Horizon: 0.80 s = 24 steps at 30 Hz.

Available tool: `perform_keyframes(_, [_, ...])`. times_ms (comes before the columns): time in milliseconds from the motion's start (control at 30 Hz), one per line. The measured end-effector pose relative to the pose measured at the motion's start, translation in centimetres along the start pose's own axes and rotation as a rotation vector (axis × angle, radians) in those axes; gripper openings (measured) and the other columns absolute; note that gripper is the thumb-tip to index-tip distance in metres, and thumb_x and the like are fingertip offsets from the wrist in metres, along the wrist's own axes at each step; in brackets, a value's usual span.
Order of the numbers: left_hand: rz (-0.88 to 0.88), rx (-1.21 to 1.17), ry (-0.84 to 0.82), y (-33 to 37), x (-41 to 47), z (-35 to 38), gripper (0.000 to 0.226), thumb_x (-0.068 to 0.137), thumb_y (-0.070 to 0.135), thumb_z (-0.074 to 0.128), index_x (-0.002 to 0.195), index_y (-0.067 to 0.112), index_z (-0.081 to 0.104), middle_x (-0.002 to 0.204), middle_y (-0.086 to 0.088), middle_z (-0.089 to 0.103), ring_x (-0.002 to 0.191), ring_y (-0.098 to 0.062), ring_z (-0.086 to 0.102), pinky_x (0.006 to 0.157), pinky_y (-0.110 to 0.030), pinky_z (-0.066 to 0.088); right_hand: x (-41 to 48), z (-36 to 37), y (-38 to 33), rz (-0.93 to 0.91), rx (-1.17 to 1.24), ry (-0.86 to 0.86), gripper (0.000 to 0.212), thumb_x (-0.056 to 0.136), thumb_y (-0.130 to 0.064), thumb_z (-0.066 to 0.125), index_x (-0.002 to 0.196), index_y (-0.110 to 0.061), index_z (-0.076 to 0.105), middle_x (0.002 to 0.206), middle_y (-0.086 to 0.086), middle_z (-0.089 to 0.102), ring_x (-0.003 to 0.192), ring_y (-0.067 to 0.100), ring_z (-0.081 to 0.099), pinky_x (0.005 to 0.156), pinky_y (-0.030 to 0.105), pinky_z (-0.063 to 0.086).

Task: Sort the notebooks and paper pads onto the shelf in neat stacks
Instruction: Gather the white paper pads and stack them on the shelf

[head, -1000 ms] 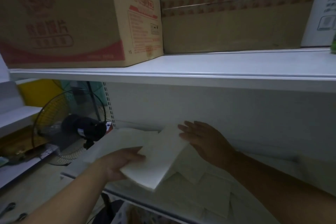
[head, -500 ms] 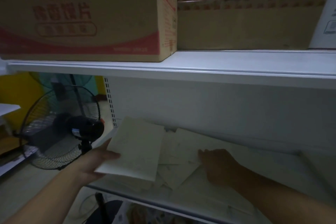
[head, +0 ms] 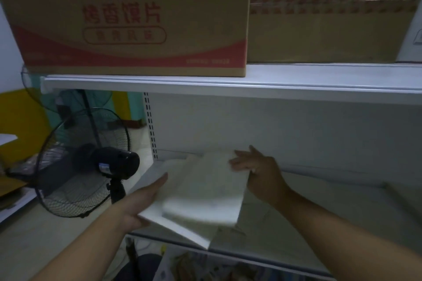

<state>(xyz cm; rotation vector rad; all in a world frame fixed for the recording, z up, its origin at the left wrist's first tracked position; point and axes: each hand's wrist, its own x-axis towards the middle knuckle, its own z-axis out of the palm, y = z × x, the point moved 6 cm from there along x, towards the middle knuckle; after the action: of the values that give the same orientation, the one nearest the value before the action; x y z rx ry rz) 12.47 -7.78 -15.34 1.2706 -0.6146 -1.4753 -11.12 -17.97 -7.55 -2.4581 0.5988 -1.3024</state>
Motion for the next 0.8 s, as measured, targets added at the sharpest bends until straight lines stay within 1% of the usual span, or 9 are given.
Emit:
perform_keyframes(100, [0.010,0.039,-0.087,-0.6,-0.8,0.0,0.048,0.069,0.015,0.075,0.114,0.012,0.060,0.102,-0.019,0.071,0.081,-0.035,0.071,0.067,-0.040,0.059,-0.6,4.2,-1.2,-0.069,-0.046,-0.075,0.020,0.095,-0.037,0.045,0.099,-0.026,0.062,0.111,0.007,0.069,0.117,0.012,0.052,0.113,0.026,0.025])
perform_keyframes(167, [0.043,0.068,-0.107,-0.6,-1.4,-1.2,0.063,0.059,0.008,0.075,0.119,0.016,0.058,0.109,-0.020,0.069,0.085,-0.036,0.070,0.065,-0.039,0.058,-0.9,5.9,-1.7,-0.033,-0.247,-0.159,0.041,0.097,-0.038,0.043,0.133,-0.018,0.047,0.142,0.005,0.045,0.134,0.019,0.037,0.116,0.032,0.024])
perform_keyframes(233, [0.095,0.088,-0.087,-0.1,-1.7,-2.9,0.059,0.065,0.008,0.068,0.122,0.017,0.057,0.108,-0.020,0.069,0.082,-0.034,0.069,0.063,-0.037,0.056,-2.4,8.0,-0.4,0.232,-0.312,-0.479,0.071,0.094,-0.027,0.050,0.151,-0.016,0.010,0.155,-0.004,0.001,0.146,0.018,0.005,0.120,0.037,0.007])
perform_keyframes(333, [0.150,0.076,-0.018,1.0,-2.4,-5.5,0.039,0.081,0.009,0.058,0.119,0.017,0.058,0.100,-0.017,0.072,0.075,-0.030,0.070,0.059,-0.034,0.055,-3.9,9.4,0.8,0.379,-0.430,-0.730,0.079,0.092,-0.025,0.048,0.151,-0.022,-0.004,0.159,-0.001,-0.004,0.147,0.016,-0.003,0.119,0.036,-0.004])
perform_keyframes(467, [0.134,-0.026,0.048,1.5,-2.8,-8.5,0.032,0.089,0.014,0.049,0.120,0.013,0.058,0.099,-0.021,0.071,0.073,-0.032,0.069,0.058,-0.035,0.057,-3.7,10.1,0.2,0.287,-0.666,-0.682,0.058,0.093,-0.026,0.042,0.147,-0.011,0.028,0.152,0.011,0.030,0.138,0.027,0.032,0.110,0.035,0.030])
perform_keyframes(567, [0.112,-0.064,0.096,1.4,-3.1,-10.1,0.022,0.094,0.015,0.046,0.111,0.010,0.059,0.078,-0.020,0.072,0.058,-0.030,0.069,0.046,-0.031,0.055,-2.8,10.9,-1.3,0.147,-0.742,-0.545,0.018,0.070,-0.019,0.057,0.085,-0.013,0.066,0.079,0.009,0.066,0.074,0.030,0.065,0.055,0.028,0.044])
perform_keyframes(633, [0.112,-0.074,0.098,1.5,-3.4,-10.7,0.019,0.095,0.015,0.045,0.107,0.010,0.058,0.072,-0.018,0.071,0.054,-0.029,0.068,0.043,-0.030,0.054,-1.8,10.5,-1.8,0.133,-0.841,-0.411,0.013,0.051,-0.016,0.064,0.064,-0.019,0.065,0.056,0.001,0.061,0.057,0.023,0.061,0.047,0.024,0.043])
perform_keyframes(733, [0.117,-0.084,0.114,1.8,-3.9,-11.3,0.018,0.096,0.014,0.043,0.104,0.011,0.059,0.071,-0.017,0.071,0.053,-0.027,0.068,0.042,-0.030,0.054,-0.5,6.3,-0.9,0.492,-0.780,-0.147,0.029,0.083,-0.010,0.048,0.103,-0.019,0.068,0.100,0.008,0.068,0.098,0.028,0.061,0.077,0.030,0.047])
perform_keyframes(800, [0.123,-0.082,0.129,1.8,-4.2,-11.5,0.018,0.096,0.014,0.043,0.105,0.010,0.059,0.071,-0.016,0.071,0.053,-0.027,0.068,0.043,-0.030,0.054,-0.5,2.2,0.2,0.659,-0.678,0.090,0.028,0.089,-0.011,0.046,0.106,-0.013,0.067,0.108,0.012,0.066,0.102,0.029,0.060,0.078,0.030,0.045])
